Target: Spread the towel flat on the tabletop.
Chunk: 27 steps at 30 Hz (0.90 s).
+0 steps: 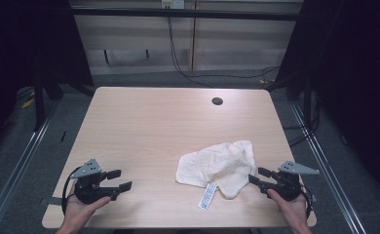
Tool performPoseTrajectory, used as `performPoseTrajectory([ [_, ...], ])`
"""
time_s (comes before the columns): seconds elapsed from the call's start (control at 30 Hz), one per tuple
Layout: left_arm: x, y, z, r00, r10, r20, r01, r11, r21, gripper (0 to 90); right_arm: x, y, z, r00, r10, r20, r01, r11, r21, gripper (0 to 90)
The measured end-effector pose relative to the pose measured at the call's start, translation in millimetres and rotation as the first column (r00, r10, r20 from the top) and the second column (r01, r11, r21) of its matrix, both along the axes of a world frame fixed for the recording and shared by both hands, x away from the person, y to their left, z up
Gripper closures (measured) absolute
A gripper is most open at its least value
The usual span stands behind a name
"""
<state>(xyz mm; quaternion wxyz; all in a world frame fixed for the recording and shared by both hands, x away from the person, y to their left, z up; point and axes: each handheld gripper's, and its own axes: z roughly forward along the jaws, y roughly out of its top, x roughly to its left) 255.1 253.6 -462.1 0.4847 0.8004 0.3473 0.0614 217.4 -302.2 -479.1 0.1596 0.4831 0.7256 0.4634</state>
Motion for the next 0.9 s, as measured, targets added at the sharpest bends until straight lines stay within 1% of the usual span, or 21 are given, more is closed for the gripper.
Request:
performPoseTrajectory([
  [0.03,-0.2,-0.3,0.2,1.0,-0.001,0.001,0.001,1.0,-0.005,32.6,0.1,0.3,-0.2,0.9999,0.013,-0.007,-0.013,1.0,-0.004,42.1],
  [0.17,2.1,-0.8,-1.5,0.9999,-0.001,-0.012,0.001,1.0,-0.003,33.1,0.5,0.9,-0.5,0.9996,0.02,-0.021,-0.02,1.0,-0.007,39.8],
  [0.23,2.7,-1.2,-1.8,0.9999,0.0,-0.015,0.0,1.0,-0.006,33.3,1.9,1.5,-1.4,0.9981,0.045,-0.041,-0.045,0.999,0.007,38.1],
  [0.27,3.4,-1.3,-2.1,0.9999,-0.001,-0.017,0.001,1.0,-0.006,33.3,1.9,1.5,-1.4,0.9981,0.045,-0.041,-0.045,0.999,0.007,38.1],
  [0.3,3.9,-1.5,-2.7,0.9997,-0.004,-0.023,0.004,1.0,-0.009,33.6,3.2,4.0,-1.9,0.9958,0.076,-0.051,-0.075,0.997,0.014,35.7],
  [0.37,4.6,-1.3,-3.5,0.9996,-0.007,-0.028,0.007,0.9999,-0.011,34.0,3.6,4.9,-1.7,0.9951,0.081,-0.056,-0.08,0.997,0.016,36.1],
  [0.4,4.7,-1.4,-3.9,0.9995,-0.007,-0.032,0.007,0.9999,-0.015,34.0,3.6,6.1,-0.5,0.9932,0.098,-0.063,-0.097,0.995,0.022,37.5],
  [0.43,4.5,-1.8,-4.5,0.9994,-0.01,-0.033,0.01,0.9999,-0.01,34.5,3.8,8.5,1.7,0.9912,0.119,-0.058,-0.118,0.993,0.022,37.9],
  [0.5,3.9,-2.6,-3.6,0.9995,-0.016,-0.028,0.016,0.9998,-0.011,34.5,3.1,11.2,3.9,0.9896,0.13,-0.061,-0.13,0.991,0.013,38.2],
  [0.57,2.9,-3.4,-3.2,0.9996,-0.021,-0.021,0.021,0.9998,0.0,34.2,2.5,14.4,6.2,0.9873,0.146,-0.062,-0.146,0.989,0.0,38.2],
  [0.6,2.9,-3.4,-3.2,0.9996,-0.021,-0.021,0.021,0.9998,0.0,33.9,1.9,16.2,8.0,0.9868,0.152,-0.057,-0.152,0.988,-0.009,38.3],
  [0.7,-0.4,-3.0,-2.5,0.9998,-0.019,-0.011,0.019,0.9998,0.004,33.6,1.6,19.8,11.5,0.9863,0.158,-0.049,-0.159,0.987,-0.011,38.8],
  [0.73,-1.2,-3.1,-2.6,0.9997,-0.021,-0.013,0.021,0.9998,0.006,33.5,2.5,24.1,14.8,0.9848,0.169,-0.039,-0.17,0.985,-0.017,38.8],
  [0.77,-1.1,-3.3,-2.7,0.9996,-0.023,-0.014,0.023,0.9997,0.006,33.4,3.0,25.4,15.9,0.985,0.168,-0.038,-0.169,0.986,-0.013,38.7],
  [0.83,0.2,-3.8,-2.8,0.9994,-0.031,-0.018,0.031,0.9995,0.002,33.1,6.5,27.9,18.1,0.982,0.185,-0.037,-0.186,0.982,-0.013,38.9],
  [0.9,0.9,-5.0,-2.6,0.9993,-0.034,-0.016,0.034,0.9994,0.007,32.9,10.3,29.9,20.3,0.982,0.185,-0.037,-0.186,0.983,-0.004,38.9],
])
